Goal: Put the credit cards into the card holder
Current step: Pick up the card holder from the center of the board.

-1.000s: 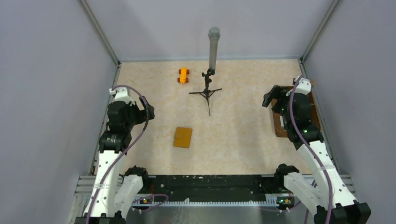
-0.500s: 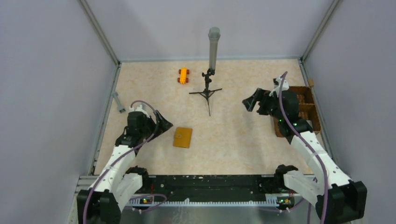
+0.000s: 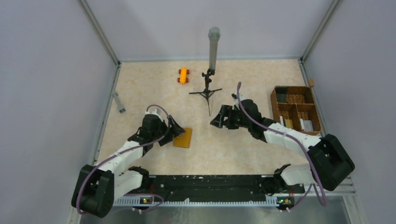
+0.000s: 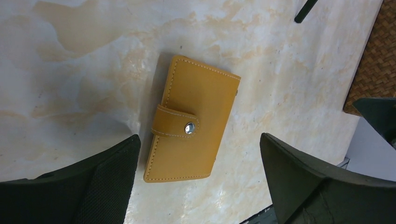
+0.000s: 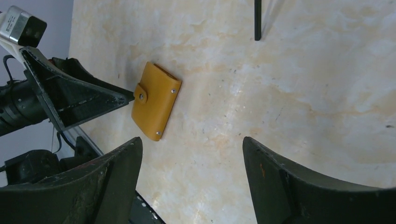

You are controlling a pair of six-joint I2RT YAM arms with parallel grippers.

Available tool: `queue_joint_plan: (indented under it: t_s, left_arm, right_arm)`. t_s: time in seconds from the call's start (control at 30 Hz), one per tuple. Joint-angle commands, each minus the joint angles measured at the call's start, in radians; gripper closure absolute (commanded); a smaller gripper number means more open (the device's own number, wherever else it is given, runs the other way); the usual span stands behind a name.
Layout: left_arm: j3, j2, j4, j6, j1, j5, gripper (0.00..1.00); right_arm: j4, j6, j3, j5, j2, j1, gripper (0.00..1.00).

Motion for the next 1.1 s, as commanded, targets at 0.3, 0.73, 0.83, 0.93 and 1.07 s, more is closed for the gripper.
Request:
queue_joint_plan:
  t_s: [0.3, 0.73, 0.83, 0.93, 1.07]
  left_arm:
    - [-0.020, 0.079, 0.233, -0.179, -0.246, 0.010, 0.05]
    - [0.139, 0.297, 0.553, -0.156, -0.409, 0.093, 0.01]
    - [0.189, 0.237, 0.385, -0.041, -0.408, 0.024, 0.01]
    - [0.242, 0.190, 0.152, 0.029, -0.400, -0.121, 0.01]
    - [0.258, 0.166, -0.027, 0.094, -0.366, -0.304, 0.01]
  right_arm:
    - [0.033, 0.043, -0.032, 0.098, 0.032, 0.056, 0.27]
    - [-0.068, 0.061, -0.070, 0.197, -0.049, 0.056, 0.28]
    - [-0.029, 0.091, -0.091, 0.173, -0.036, 0.059, 0.28]
    - [0.008, 0.110, -0.094, 0.159, -0.003, 0.064, 0.28]
    - [0.065, 0.127, -0.078, 0.130, 0.062, 0.081, 0.31]
